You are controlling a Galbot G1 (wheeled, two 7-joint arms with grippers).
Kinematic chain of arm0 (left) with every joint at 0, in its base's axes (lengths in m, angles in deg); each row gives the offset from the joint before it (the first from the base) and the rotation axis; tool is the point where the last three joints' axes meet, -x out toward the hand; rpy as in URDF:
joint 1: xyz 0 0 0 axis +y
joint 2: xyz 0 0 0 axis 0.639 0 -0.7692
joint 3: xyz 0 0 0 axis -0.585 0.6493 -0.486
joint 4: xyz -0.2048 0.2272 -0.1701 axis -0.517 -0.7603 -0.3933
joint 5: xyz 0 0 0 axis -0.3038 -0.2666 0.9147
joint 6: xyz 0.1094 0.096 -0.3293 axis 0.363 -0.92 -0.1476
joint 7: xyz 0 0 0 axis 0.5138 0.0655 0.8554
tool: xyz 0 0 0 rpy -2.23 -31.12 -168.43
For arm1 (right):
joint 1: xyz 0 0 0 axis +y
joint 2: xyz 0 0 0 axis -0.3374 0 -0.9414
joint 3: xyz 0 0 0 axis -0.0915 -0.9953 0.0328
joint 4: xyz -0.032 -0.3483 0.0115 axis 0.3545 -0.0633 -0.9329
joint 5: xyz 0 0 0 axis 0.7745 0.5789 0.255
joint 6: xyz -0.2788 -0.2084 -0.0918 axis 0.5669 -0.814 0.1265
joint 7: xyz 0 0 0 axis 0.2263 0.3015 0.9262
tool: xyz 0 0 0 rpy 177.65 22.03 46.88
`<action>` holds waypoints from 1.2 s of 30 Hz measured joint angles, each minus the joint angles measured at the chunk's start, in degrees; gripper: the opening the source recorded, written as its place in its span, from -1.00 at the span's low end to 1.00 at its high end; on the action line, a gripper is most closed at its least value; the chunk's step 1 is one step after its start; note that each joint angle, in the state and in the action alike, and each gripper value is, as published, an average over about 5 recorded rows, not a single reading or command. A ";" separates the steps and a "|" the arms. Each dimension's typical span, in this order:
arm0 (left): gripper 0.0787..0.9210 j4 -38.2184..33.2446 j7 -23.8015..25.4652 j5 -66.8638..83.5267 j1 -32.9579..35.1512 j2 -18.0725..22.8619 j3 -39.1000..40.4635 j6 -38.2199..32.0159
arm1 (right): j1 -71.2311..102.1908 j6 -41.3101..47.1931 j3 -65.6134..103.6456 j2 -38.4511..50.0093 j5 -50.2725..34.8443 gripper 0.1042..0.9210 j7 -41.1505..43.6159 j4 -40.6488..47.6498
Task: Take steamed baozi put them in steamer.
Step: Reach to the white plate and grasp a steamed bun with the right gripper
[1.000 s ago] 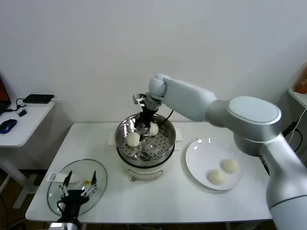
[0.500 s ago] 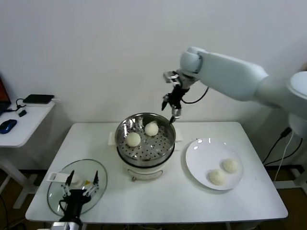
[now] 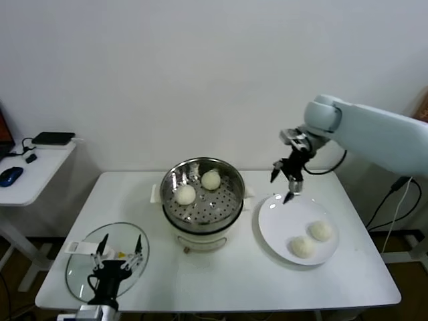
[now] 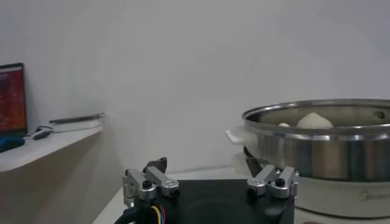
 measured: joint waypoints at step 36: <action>0.77 1.38 -0.03 1.25 0.35 -0.20 -0.63 -0.07 | 18.63 -2.59 8.20 1.24 15.89 0.76 -3.35 4.32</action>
